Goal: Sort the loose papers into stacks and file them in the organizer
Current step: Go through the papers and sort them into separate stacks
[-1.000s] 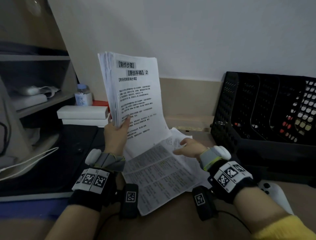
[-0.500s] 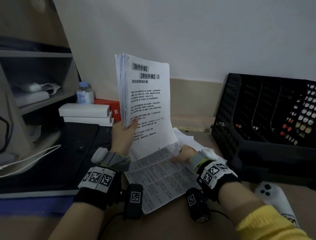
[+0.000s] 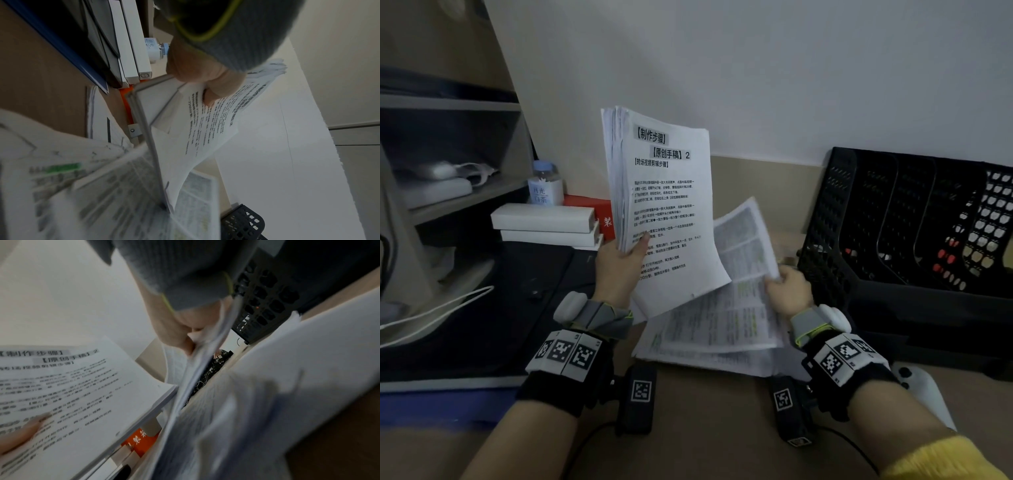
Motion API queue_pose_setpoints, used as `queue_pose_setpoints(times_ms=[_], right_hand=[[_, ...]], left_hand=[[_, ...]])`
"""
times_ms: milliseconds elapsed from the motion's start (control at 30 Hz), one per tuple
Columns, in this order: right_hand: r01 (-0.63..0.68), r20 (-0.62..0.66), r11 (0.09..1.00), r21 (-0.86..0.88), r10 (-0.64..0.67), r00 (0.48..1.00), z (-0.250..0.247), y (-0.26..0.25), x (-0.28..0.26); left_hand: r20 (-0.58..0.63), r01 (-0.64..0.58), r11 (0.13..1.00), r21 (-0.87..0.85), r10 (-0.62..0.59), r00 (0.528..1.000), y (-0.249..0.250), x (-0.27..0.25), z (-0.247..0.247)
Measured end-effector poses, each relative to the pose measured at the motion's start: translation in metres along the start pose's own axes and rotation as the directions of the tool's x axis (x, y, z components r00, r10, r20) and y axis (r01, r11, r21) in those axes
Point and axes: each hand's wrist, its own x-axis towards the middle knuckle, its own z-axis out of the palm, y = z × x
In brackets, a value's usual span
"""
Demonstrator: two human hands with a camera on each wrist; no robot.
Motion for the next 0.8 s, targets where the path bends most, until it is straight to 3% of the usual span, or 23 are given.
queue_pose_setpoints(times_ms=[67, 167, 333, 433, 500, 633, 733, 800], right_hand=[[0.027, -0.199, 0.994, 0.108, -0.005, 0.980, -0.010, 0.003, 0.001], [0.122, -0.396, 0.964, 0.238, -0.018, 0.918, -0.022, 0.001, 0.003], [0.291, -0.578, 0.897, 0.332, -0.051, 0.815, -0.032, -0.008, 0.001], [0.363, -0.625, 0.812, 0.457, 0.002, 0.781, -0.034, -0.017, 0.000], [0.383, -0.615, 0.757, 0.530, 0.032, 0.788, -0.032, -0.023, 0.000], [0.341, -0.519, 0.687, 0.641, 0.062, 0.852, -0.019, -0.031, 0.002], [0.230, -0.350, 0.657, 0.718, 0.055, 0.935, -0.006, -0.037, 0.003], [0.174, -0.256, 0.687, 0.705, 0.017, 0.967, 0.002, -0.036, 0.005]], left_hand=[[-0.001, -0.001, 1.000, 0.013, 0.001, 1.000, -0.002, 0.001, 0.000], [-0.012, 0.008, 0.999, 0.035, -0.008, 1.000, -0.004, 0.002, 0.001], [-0.041, 0.051, 0.997, 0.056, -0.049, 0.998, -0.009, 0.003, 0.000], [-0.049, 0.065, 0.995, 0.072, -0.062, 0.997, -0.012, 0.005, -0.001], [-0.039, 0.087, 0.995, 0.052, -0.085, 0.996, -0.013, 0.004, -0.002], [0.047, 0.165, 0.985, -0.054, -0.163, 0.986, -0.008, -0.002, 0.002], [0.137, 0.221, 0.970, -0.102, -0.206, 0.969, -0.002, -0.006, 0.003], [0.214, 0.275, 0.956, -0.101, -0.249, 0.945, 0.004, -0.007, 0.003]])
